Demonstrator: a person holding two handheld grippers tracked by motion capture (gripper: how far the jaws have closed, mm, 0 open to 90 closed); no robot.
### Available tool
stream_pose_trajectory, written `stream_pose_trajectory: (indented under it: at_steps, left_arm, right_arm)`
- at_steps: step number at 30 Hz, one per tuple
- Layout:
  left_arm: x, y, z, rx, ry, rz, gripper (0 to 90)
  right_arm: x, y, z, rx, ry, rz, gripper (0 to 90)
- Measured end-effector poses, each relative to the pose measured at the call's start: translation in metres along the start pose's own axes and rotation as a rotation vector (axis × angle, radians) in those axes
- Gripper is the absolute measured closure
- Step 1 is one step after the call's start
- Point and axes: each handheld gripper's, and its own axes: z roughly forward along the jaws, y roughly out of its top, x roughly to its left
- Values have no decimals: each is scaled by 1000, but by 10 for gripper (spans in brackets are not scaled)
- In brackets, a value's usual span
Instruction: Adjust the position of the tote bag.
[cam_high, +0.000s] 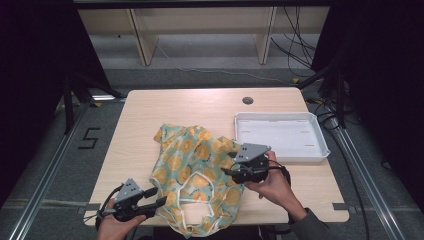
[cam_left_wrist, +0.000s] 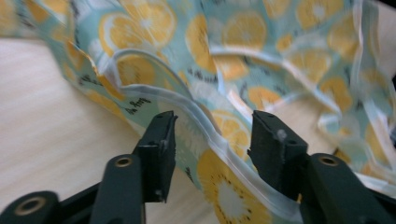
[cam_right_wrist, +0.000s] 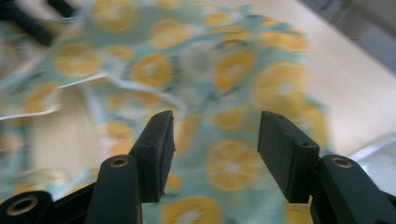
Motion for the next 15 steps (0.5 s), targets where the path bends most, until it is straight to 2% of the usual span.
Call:
stream_pose_trajectory:
  at_steps: [1,2,3,5,7,9,11,12,13,14,15]
  left_arm:
    - [2,1,-4,-28,11,-19,471]
    - [5,2,-7,-38,16,-14,456]
    - [7,2,-8,-56,7,-34,447]
    - [10,2,-11,-74,19,-49,428]
    - [14,1,-13,-73,37,-46,421]
    - [19,0,-15,-79,52,-59,411]
    - [27,-4,-17,-71,76,-86,407]
    - [27,-4,-17,-71,76,-86,407]
    - [30,-6,-16,-73,79,-94,407]
    - [32,-7,-17,-67,92,-89,405]
    - [34,-8,-17,-59,103,-93,399]
  right_arm:
    - [5,-2,1,0,35,2,462]
    - [11,-5,3,1,59,-3,458]
    - [16,-8,6,6,79,-11,456]
    - [23,-14,13,14,118,-26,457]
    - [29,-19,18,37,149,-46,456]
    - [34,-22,19,55,165,-58,438]
    - [40,-26,18,79,208,-79,415]
    - [40,-26,18,79,208,-79,415]
    - [40,-27,18,76,209,-105,409]
    - [42,-31,17,85,207,-92,395]
    - [42,-35,17,91,220,-108,380]
